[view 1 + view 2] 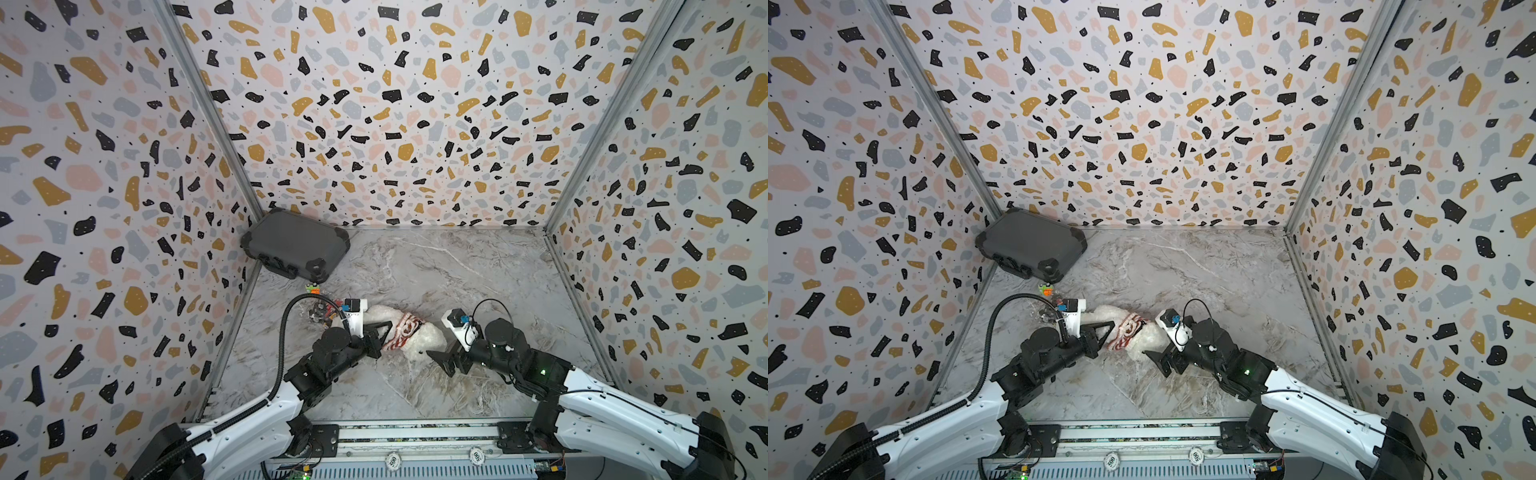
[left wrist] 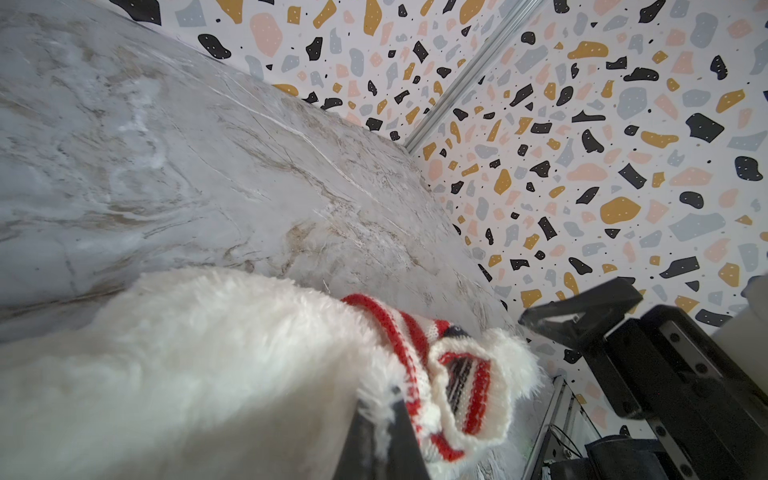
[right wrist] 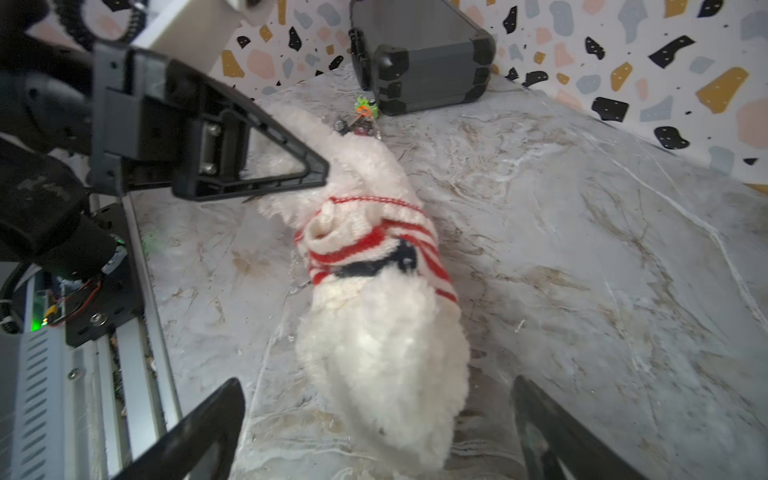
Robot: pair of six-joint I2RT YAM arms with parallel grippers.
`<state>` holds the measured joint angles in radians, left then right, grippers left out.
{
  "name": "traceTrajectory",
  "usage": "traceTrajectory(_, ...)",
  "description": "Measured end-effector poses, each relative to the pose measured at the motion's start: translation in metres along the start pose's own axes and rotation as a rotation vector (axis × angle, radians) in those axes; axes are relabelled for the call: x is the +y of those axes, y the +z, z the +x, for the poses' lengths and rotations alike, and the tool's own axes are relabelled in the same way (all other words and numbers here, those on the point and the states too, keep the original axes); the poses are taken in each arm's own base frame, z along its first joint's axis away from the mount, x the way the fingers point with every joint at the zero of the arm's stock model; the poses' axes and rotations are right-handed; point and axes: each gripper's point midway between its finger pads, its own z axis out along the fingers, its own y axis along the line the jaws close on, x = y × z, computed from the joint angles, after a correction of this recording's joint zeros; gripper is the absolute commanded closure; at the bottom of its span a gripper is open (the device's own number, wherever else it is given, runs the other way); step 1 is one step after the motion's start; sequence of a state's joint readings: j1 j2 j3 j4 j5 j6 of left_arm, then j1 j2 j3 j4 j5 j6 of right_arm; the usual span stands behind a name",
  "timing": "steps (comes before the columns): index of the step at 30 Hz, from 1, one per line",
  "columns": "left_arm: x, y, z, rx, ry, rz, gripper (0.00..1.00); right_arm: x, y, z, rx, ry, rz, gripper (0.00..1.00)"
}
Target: Dress the teddy bear
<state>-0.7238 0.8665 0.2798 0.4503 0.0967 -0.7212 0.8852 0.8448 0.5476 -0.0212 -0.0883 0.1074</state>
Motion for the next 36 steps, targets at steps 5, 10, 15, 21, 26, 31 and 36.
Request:
traceTrajectory(5,0.001,0.000,0.002,0.005,-0.001,0.000,1.00,-0.009,0.006,0.001,-0.005,0.017,-0.014,0.05)
traceTrajectory(10,0.000,0.000,0.003,0.008,-0.001,0.004,1.00,0.000,0.018,0.011,0.030,0.015,-0.084,0.14)
traceTrajectory(15,0.000,0.000,0.003,0.011,-0.001,0.007,1.00,0.004,0.024,0.023,0.062,0.016,-0.115,0.17)
traceTrajectory(21,-0.001,0.000,0.003,0.013,-0.001,0.013,1.00,0.004,0.034,0.035,0.102,0.006,-0.126,0.21)
traceTrajectory(26,-0.002,0.000,0.003,0.011,-0.001,0.015,1.00,0.003,0.041,0.041,0.123,-0.002,-0.125,0.34)
traceTrajectory(31,-0.002,0.000,0.003,0.011,-0.001,0.015,1.00,0.001,0.045,0.043,0.124,-0.013,-0.120,0.54)
traceTrajectory(36,-0.001,0.000,0.003,0.011,-0.001,0.014,1.00,-0.001,0.046,0.042,0.116,-0.027,-0.108,0.73)
